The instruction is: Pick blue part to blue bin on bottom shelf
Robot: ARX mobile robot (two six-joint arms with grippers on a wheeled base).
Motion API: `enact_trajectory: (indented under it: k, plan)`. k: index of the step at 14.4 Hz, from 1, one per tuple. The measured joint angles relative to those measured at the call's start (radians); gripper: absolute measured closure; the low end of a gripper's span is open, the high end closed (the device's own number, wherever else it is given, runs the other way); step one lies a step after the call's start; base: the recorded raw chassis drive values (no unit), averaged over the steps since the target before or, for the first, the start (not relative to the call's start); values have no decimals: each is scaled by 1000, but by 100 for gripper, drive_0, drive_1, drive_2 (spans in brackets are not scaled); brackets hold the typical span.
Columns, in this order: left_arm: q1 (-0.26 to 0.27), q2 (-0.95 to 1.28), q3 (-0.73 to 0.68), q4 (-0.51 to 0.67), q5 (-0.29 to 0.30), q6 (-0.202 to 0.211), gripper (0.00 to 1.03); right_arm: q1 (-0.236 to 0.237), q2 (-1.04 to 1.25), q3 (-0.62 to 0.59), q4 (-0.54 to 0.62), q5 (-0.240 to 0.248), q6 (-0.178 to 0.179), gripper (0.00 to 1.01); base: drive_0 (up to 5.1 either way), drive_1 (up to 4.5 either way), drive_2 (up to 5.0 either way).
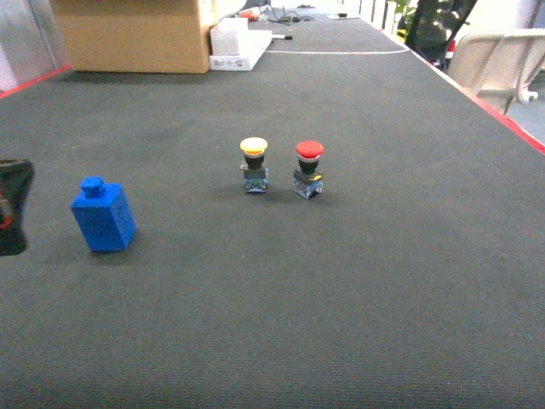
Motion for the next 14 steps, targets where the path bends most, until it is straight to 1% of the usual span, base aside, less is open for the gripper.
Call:
enact_trajectory:
  k: [2, 3, 4, 7, 9, 11, 12, 14]
  plan:
    - [0, 167, 86, 45, -1, 0, 5, 0, 0, 0, 0, 0, 0, 3, 0, 0, 0]
    - [14, 428, 224, 118, -15, -4, 5, 0, 0, 0, 0, 0, 0, 3, 0, 0, 0]
    - [33, 621, 381, 104, -14, -2, 5, 0, 0, 0, 0, 0, 0, 3, 0, 0, 0]
    - [32, 687, 473, 64, 18, 0, 6, 0, 0, 0, 0, 0, 0, 3, 0, 0, 0]
    - [34, 703, 510, 48, 22, 0, 27, 0, 0, 0, 0, 0, 0, 3, 0, 0, 0]
    - [47, 714, 521, 48, 34, 0, 50, 0, 0, 0, 0, 0, 0, 3, 0, 0, 0]
    - [48, 711, 511, 60, 51, 5, 57, 0, 0, 0, 0, 0, 0, 3, 0, 0, 0]
    - [45, 661, 426, 101, 58, 12, 58, 0, 0, 0, 0, 0, 0, 3, 0, 0, 0]
